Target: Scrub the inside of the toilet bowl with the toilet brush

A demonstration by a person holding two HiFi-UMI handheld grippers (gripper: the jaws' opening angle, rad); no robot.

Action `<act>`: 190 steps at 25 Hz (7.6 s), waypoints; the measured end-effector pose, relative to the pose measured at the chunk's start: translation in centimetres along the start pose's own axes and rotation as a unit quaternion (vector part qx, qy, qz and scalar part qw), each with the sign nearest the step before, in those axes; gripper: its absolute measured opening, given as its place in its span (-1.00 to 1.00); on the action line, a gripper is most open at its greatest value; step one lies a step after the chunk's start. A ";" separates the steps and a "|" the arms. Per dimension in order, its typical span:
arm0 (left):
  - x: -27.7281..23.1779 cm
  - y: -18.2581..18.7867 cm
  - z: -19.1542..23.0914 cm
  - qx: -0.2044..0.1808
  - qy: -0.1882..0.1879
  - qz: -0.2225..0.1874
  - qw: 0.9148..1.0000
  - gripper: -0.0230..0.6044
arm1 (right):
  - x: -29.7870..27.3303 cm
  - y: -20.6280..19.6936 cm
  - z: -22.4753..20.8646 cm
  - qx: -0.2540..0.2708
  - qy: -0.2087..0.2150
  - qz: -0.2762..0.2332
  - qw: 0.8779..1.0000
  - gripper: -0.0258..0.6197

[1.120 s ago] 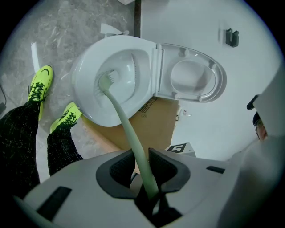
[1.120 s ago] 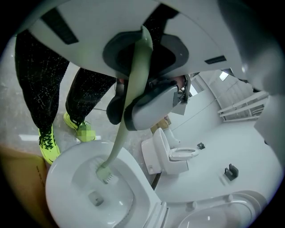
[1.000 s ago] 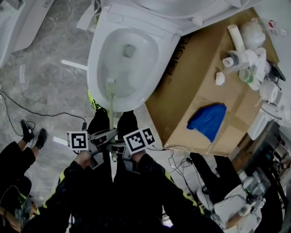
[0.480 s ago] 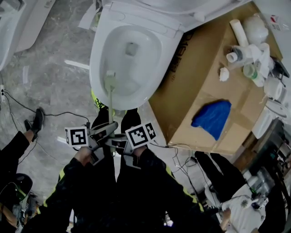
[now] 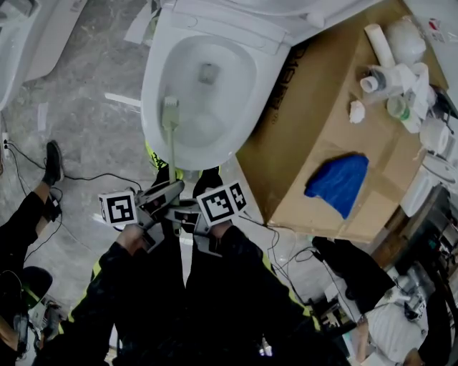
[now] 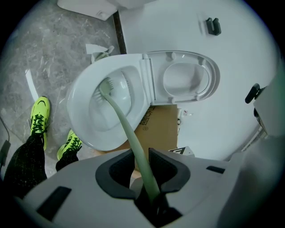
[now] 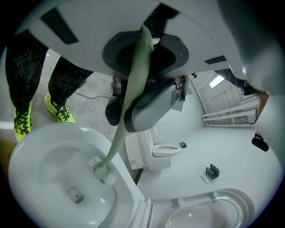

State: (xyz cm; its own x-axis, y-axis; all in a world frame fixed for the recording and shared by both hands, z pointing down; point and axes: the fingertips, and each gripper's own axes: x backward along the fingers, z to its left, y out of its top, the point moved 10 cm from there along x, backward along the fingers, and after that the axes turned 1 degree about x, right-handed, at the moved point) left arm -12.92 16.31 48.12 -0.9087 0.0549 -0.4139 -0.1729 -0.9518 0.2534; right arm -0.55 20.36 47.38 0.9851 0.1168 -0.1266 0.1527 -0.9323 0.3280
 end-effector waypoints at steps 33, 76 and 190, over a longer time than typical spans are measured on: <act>-4.0 8.3 -1.7 -0.079 -0.056 -0.064 0.993 -0.61 | 1.0 9.2 0.9 0.102 -0.040 -0.026 0.994 -0.79; -13.9 11.6 -3.4 -0.100 -0.119 0.035 0.987 -0.61 | 7.8 11.9 -0.7 0.088 -0.103 -0.207 0.969 -0.80; -1.8 3.9 4.9 0.065 0.030 0.029 0.997 -0.60 | -3.1 2.7 -3.6 -0.133 -0.083 -0.045 0.987 -0.81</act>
State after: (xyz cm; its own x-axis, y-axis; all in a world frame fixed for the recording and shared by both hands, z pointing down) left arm -13.86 14.03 54.14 -0.8947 -0.0221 -0.4462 -0.1713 -0.9055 0.3883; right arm -2.95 18.74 52.06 0.9433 0.1163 -0.3107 0.2759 -0.7953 0.5398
